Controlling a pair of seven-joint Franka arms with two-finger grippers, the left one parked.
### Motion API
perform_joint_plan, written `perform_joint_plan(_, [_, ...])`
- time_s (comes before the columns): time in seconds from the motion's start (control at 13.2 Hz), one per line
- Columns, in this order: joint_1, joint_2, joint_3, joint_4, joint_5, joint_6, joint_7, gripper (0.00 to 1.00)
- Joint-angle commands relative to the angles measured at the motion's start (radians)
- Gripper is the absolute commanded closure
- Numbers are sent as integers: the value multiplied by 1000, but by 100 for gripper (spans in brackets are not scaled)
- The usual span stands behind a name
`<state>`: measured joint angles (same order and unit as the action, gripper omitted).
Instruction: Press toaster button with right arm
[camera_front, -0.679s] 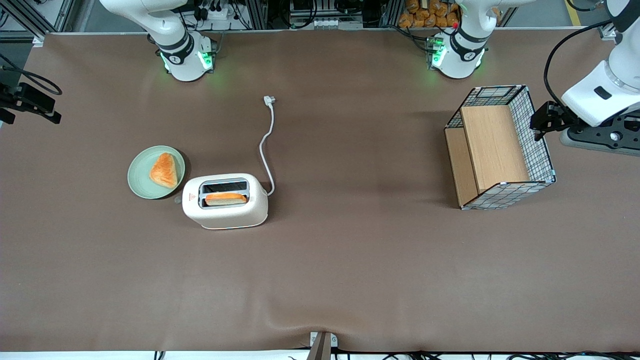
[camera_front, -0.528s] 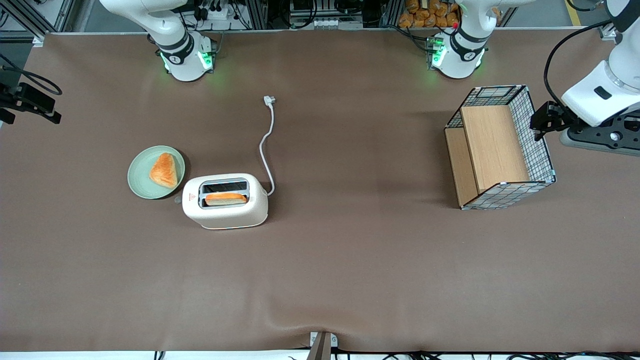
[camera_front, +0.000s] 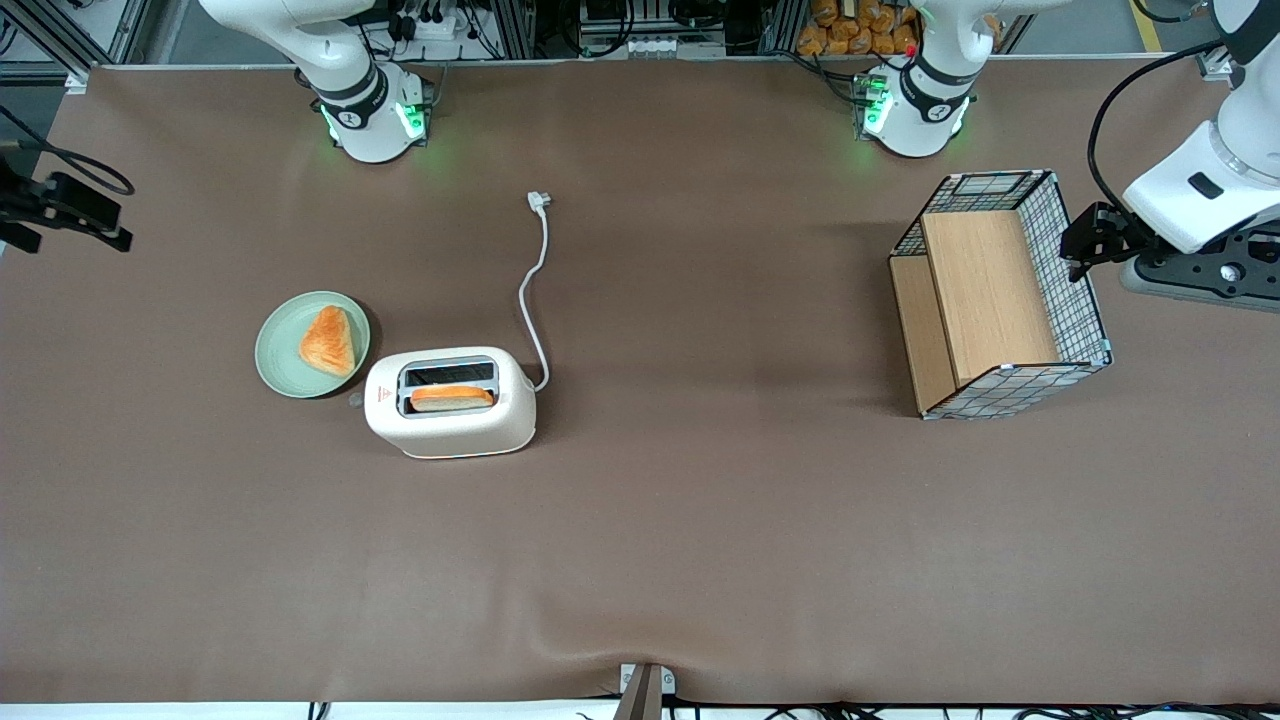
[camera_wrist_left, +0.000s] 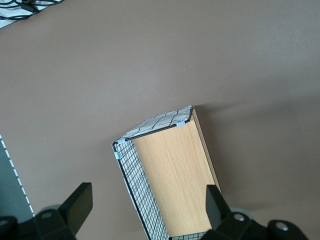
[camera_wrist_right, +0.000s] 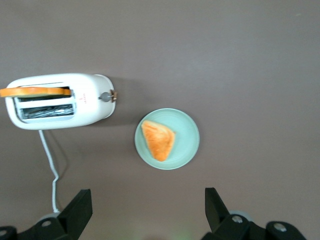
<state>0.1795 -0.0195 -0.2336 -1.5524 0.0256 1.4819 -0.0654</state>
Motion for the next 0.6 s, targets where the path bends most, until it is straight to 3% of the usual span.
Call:
perform_joint_plan(0.0, [20, 56, -7, -9, 31, 47, 19, 0])
perform_joint_plan(0.08, [24, 78, -7, -23, 33, 69, 18, 0])
perform_joint_plan(0.38, [31, 130, -7, -184, 189, 243, 13, 61])
perform_joint_plan(0.53, [37, 165, -7, -250, 259, 349, 7, 81])
